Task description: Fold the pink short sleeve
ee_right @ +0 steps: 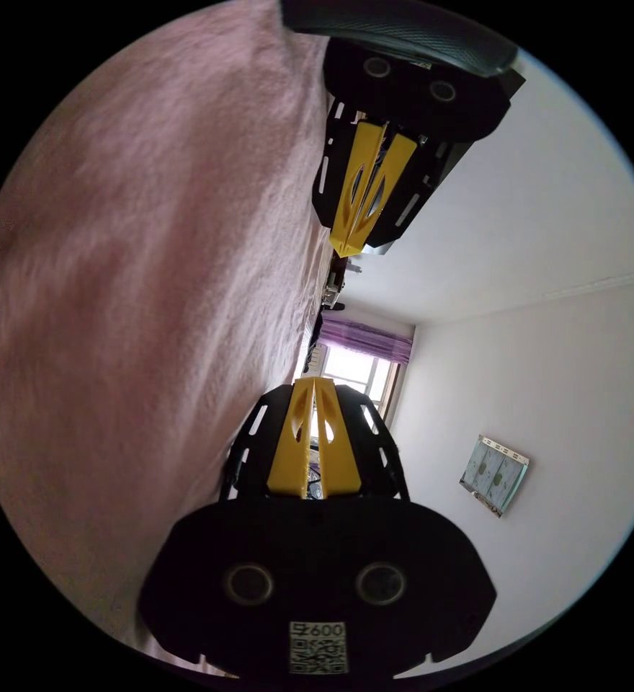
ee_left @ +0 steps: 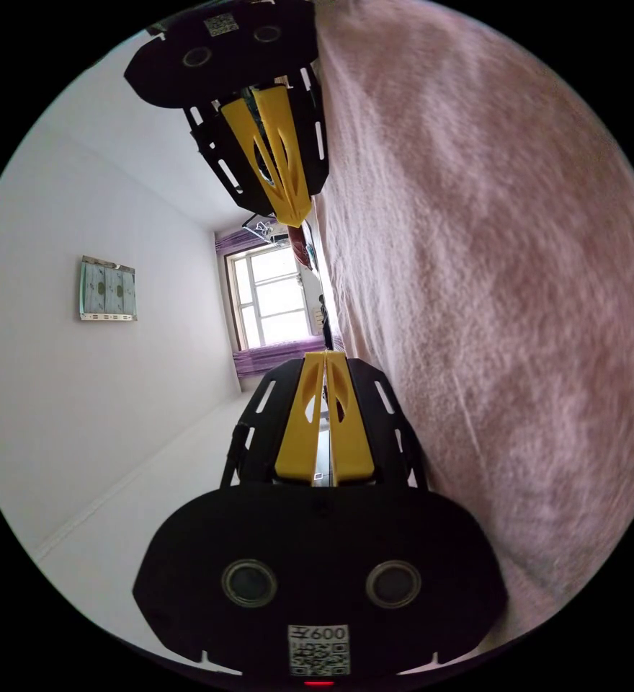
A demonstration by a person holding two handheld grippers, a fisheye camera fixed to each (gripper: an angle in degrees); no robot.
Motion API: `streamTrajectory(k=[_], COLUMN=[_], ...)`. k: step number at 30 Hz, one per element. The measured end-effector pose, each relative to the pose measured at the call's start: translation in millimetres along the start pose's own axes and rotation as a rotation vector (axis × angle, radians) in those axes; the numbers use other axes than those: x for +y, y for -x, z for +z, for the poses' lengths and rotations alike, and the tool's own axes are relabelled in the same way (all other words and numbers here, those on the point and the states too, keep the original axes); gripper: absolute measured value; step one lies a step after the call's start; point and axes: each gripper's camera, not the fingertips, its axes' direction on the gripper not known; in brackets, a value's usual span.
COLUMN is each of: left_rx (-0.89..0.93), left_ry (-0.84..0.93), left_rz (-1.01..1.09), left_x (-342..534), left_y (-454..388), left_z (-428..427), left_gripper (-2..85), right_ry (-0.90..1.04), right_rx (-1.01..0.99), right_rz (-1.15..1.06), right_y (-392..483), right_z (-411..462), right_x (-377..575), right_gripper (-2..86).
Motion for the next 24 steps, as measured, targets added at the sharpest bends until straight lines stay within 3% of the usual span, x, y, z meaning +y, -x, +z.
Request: streamTrajectory(k=[24], left_rx=[0.000], left_ry=[0.001], left_rz=[-0.002], left_x=[-8], left_y=[51], left_z=[-3], left_gripper=[0.8], right_ry=[0.001], right_rx=[0.003], right_rz=[0.000], right_y=[-82], right_z=[35], right_x=[-3], right_gripper=[-0.8])
